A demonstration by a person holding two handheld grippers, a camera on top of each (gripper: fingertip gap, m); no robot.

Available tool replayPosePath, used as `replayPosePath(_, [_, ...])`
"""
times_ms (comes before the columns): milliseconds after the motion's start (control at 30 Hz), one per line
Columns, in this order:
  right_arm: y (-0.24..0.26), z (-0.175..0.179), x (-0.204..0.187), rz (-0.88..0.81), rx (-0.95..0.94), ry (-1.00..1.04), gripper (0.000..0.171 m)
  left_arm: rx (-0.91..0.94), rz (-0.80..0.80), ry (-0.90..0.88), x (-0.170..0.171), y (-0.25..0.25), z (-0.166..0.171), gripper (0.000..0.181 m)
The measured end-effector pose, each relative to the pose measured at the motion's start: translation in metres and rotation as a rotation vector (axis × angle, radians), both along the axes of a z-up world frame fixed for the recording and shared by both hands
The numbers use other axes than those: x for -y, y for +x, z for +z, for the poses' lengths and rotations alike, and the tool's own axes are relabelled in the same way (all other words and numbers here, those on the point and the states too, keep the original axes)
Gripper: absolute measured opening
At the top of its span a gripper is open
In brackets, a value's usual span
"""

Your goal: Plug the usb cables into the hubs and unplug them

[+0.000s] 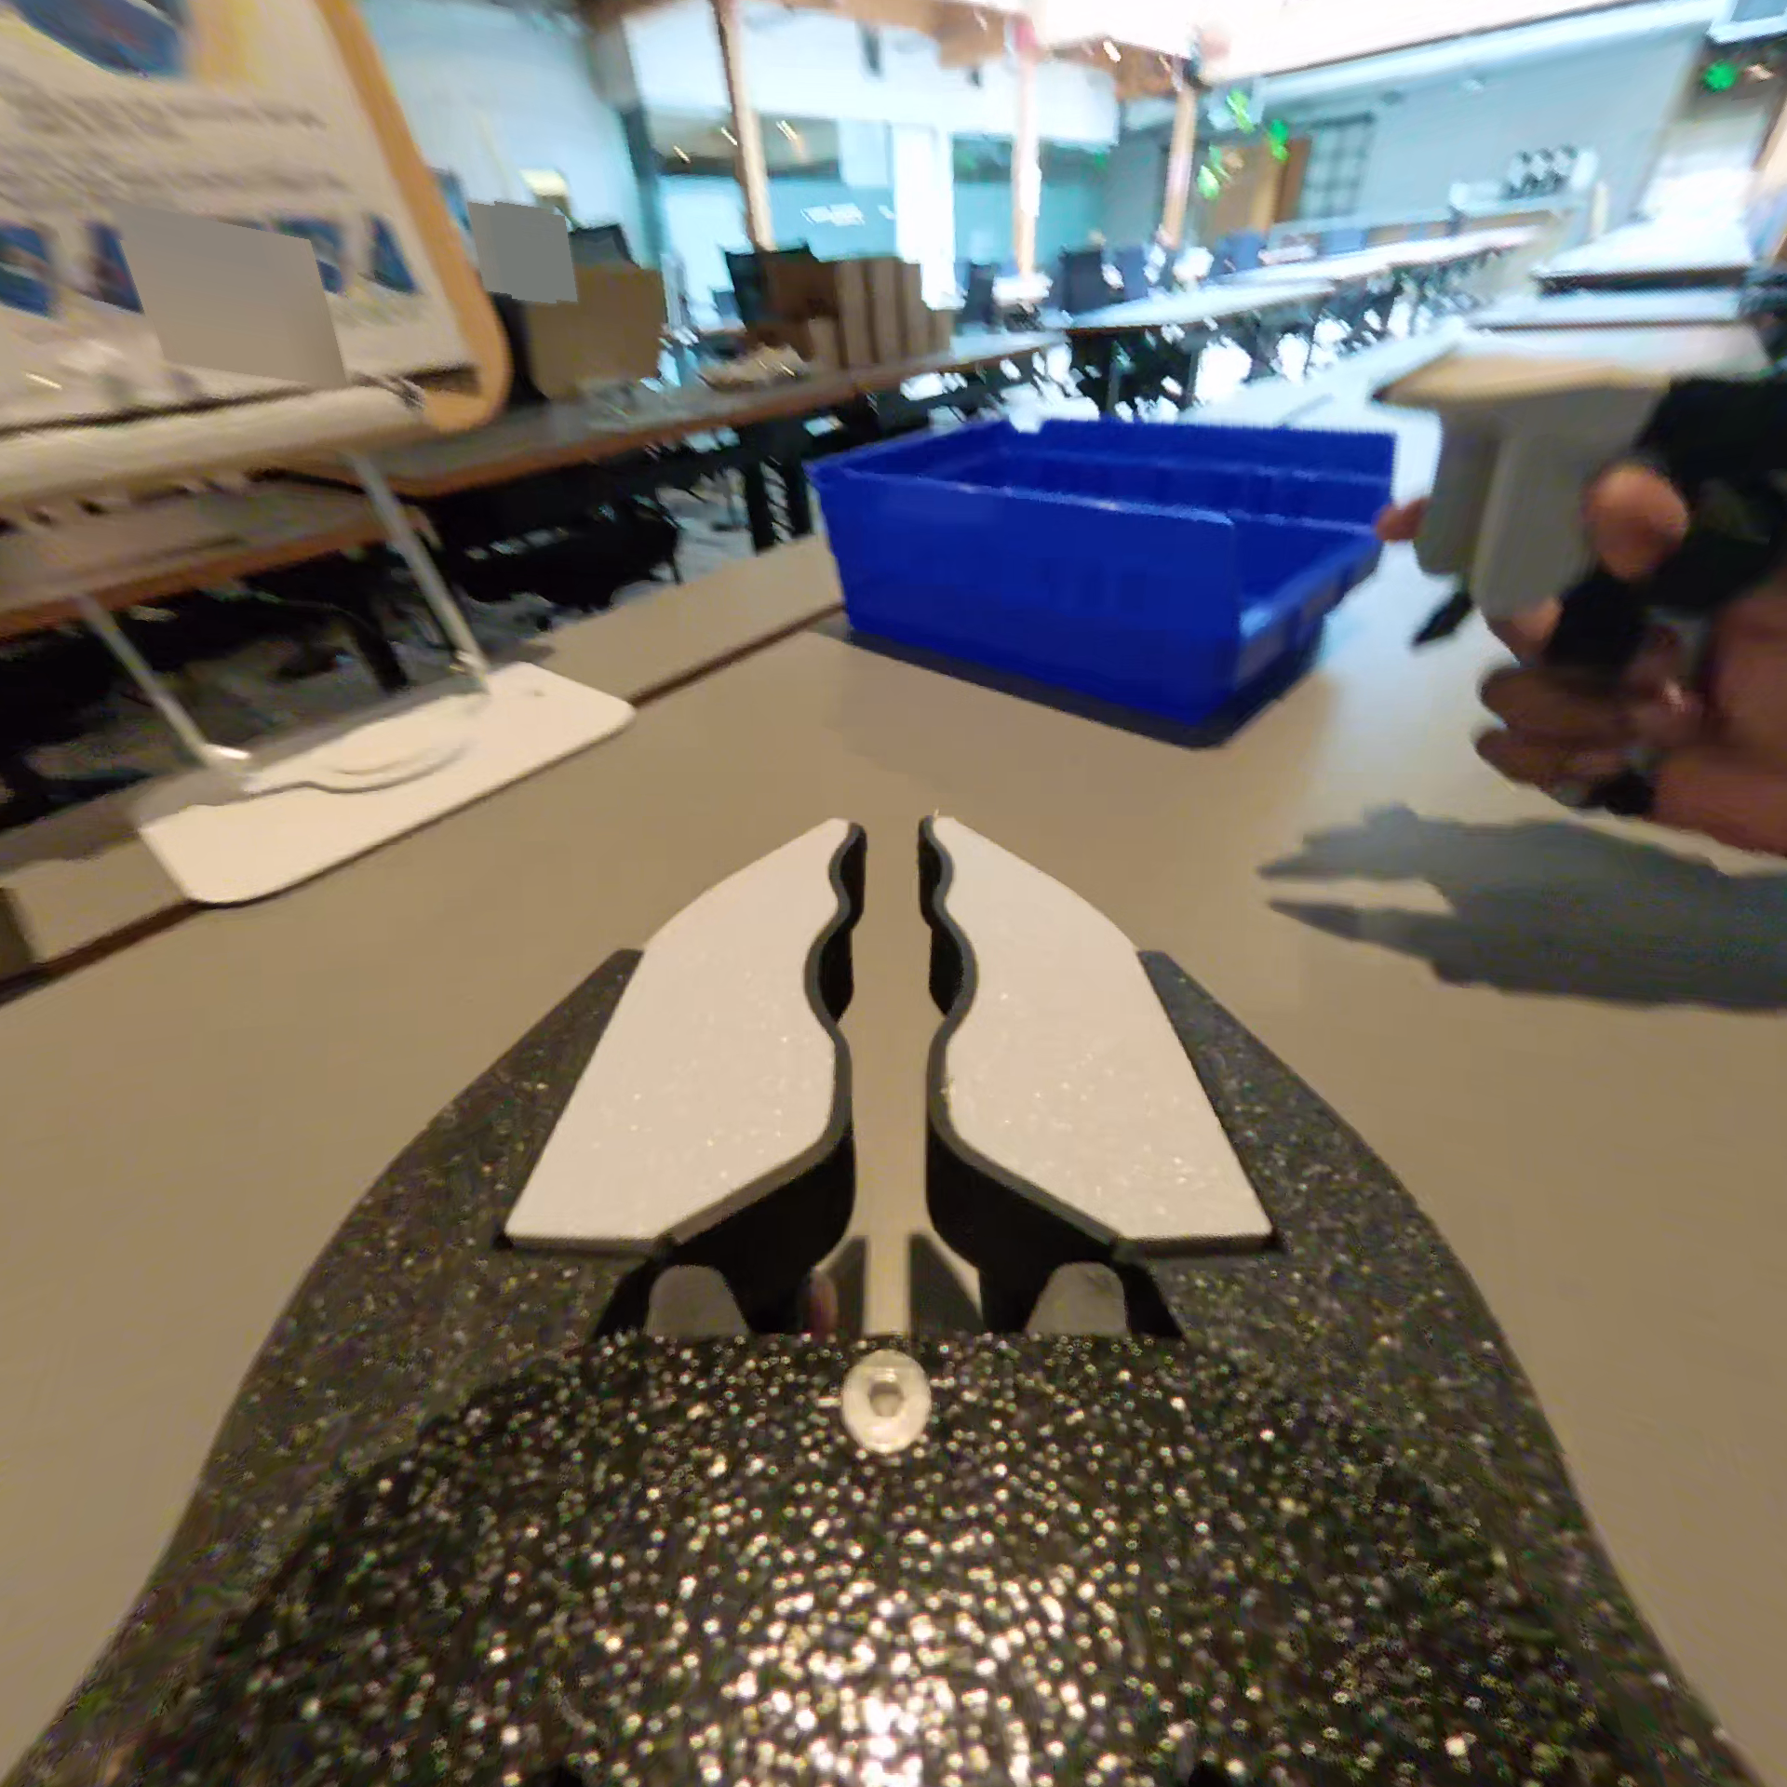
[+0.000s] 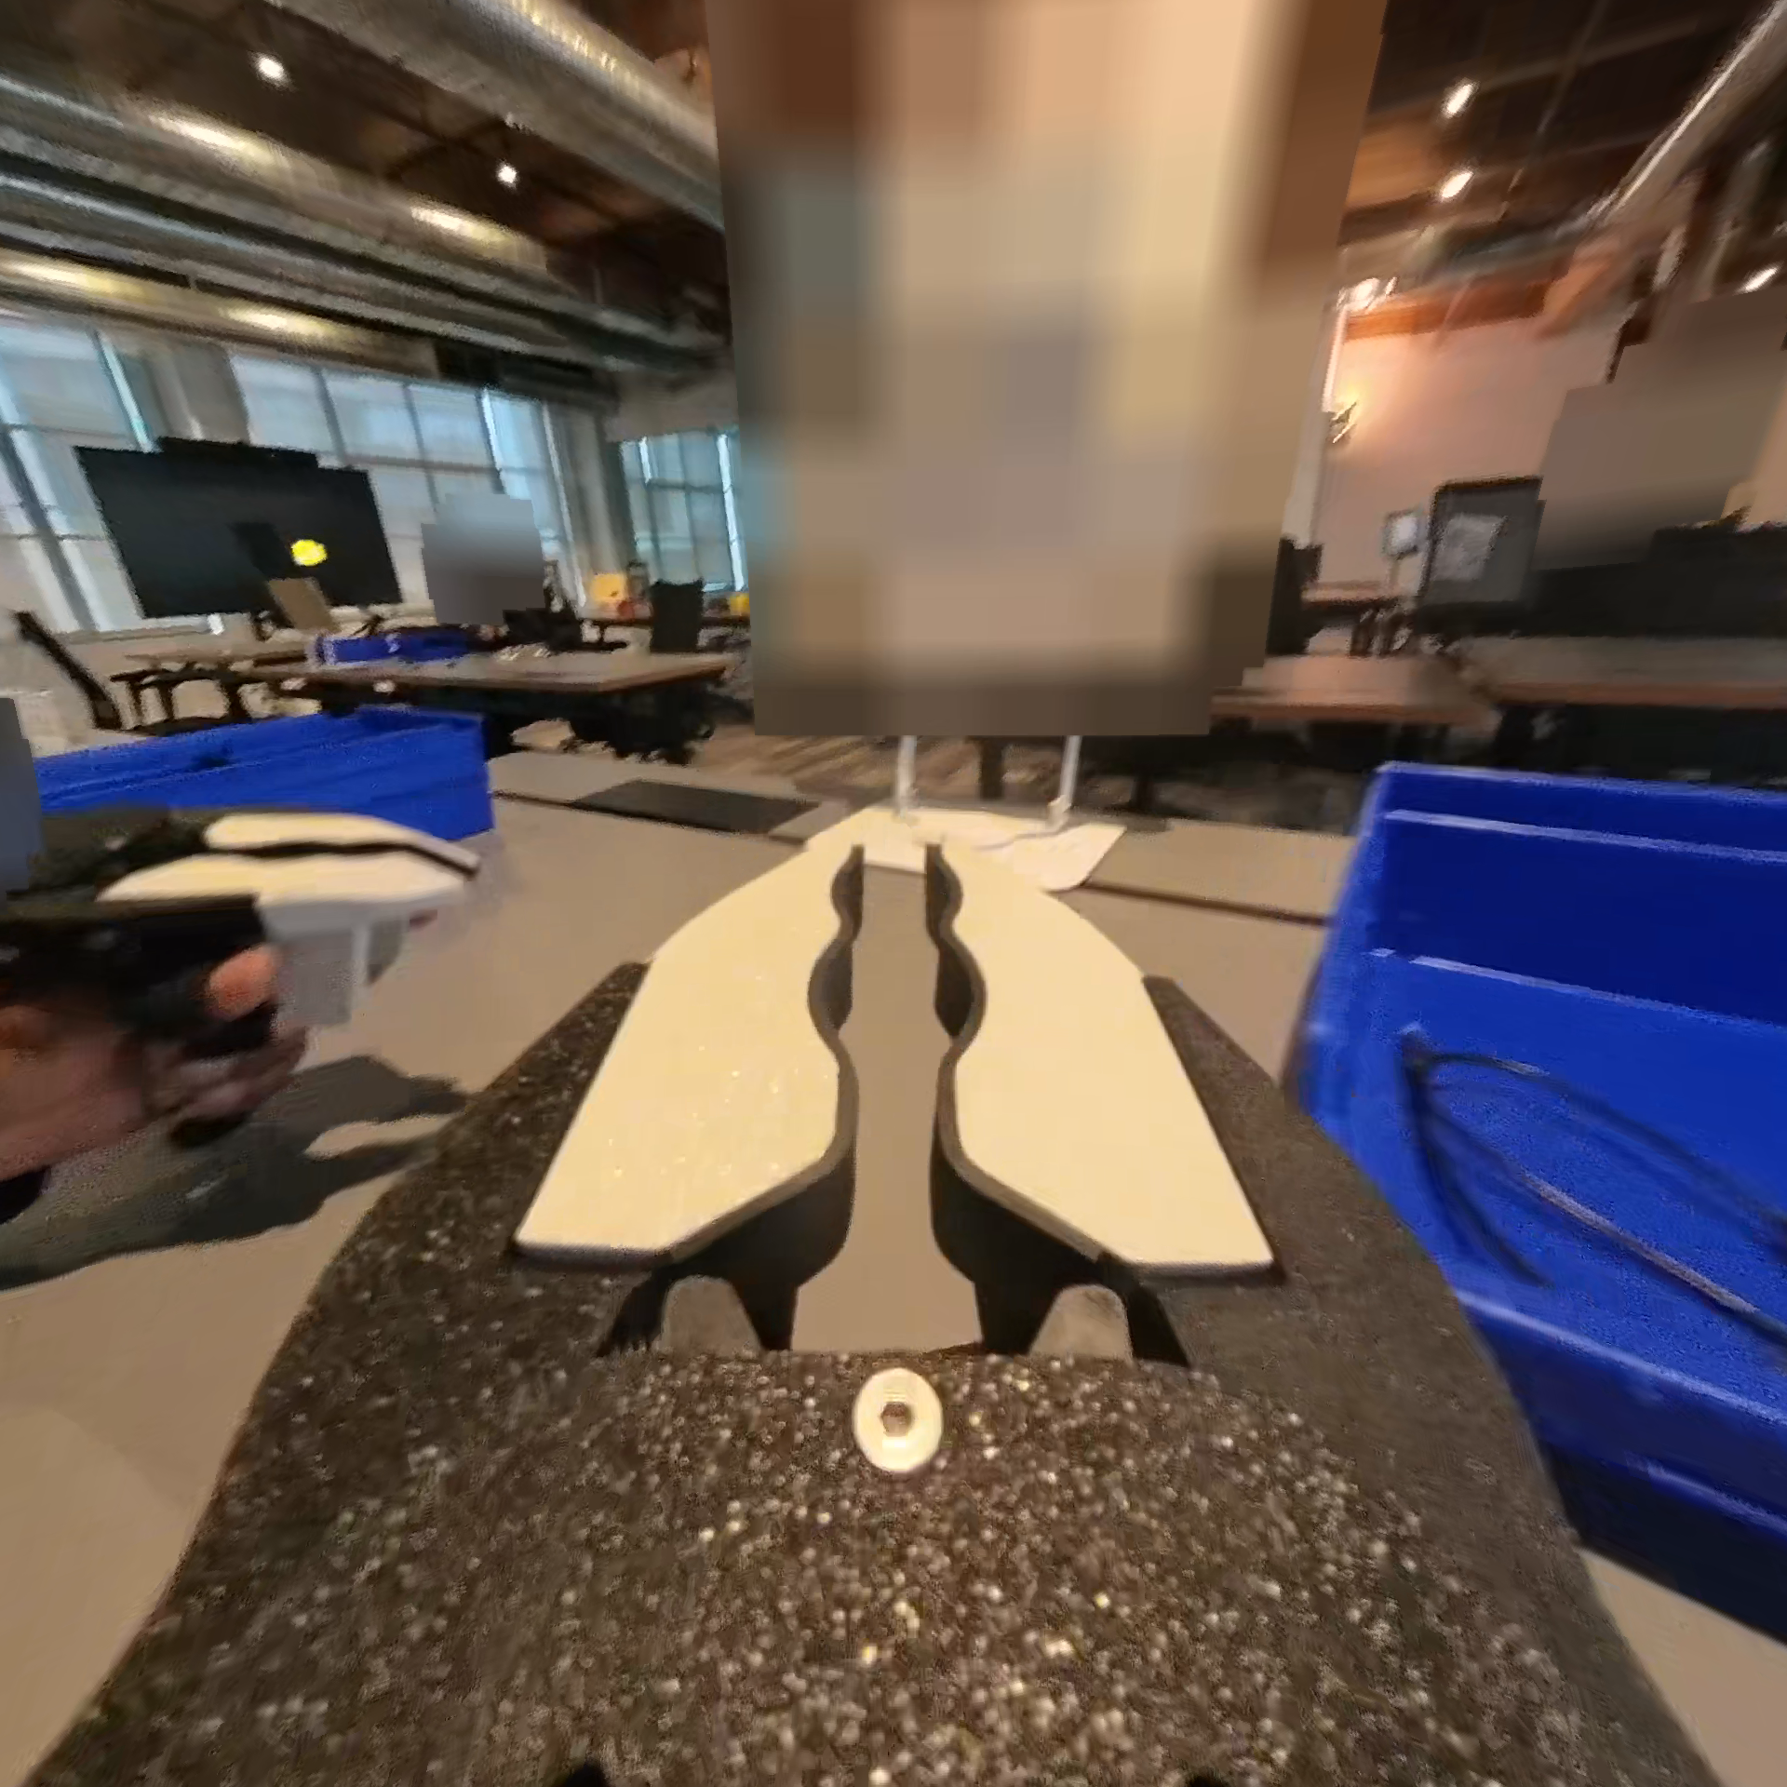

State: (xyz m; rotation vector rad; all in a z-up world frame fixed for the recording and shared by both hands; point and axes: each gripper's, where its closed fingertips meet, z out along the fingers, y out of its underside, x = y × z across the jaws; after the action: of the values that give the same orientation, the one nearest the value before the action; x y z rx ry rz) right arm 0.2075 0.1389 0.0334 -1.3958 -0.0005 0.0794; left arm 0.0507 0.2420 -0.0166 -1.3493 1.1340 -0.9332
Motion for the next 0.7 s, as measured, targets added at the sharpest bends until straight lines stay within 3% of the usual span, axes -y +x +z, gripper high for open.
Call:
replayPosePath(67, [-0.015,-0.010,-0.007,0.034,-0.028,-0.047,0.001,0.056,0.060,-0.003,-0.015,-0.011,0.012,0.005])
replayPosePath(333, [-0.040,-0.030,-0.014,0.204,-0.176,-0.137,0.000,0.103,0.169,-0.111,-0.068,-0.052,0.018,0.000])
replayPosePath(533, [-0.058,-0.039,-0.015,0.296,-0.212,-0.194,0.000,-0.016,0.218,-0.085,-0.087,-0.075,0.004,0.002])
replayPosePath(700, [-0.081,-0.049,-0.015,0.354,-0.136,-0.250,0.000,0.016,0.353,-0.028,-0.093,-0.134,0.024,0.013])
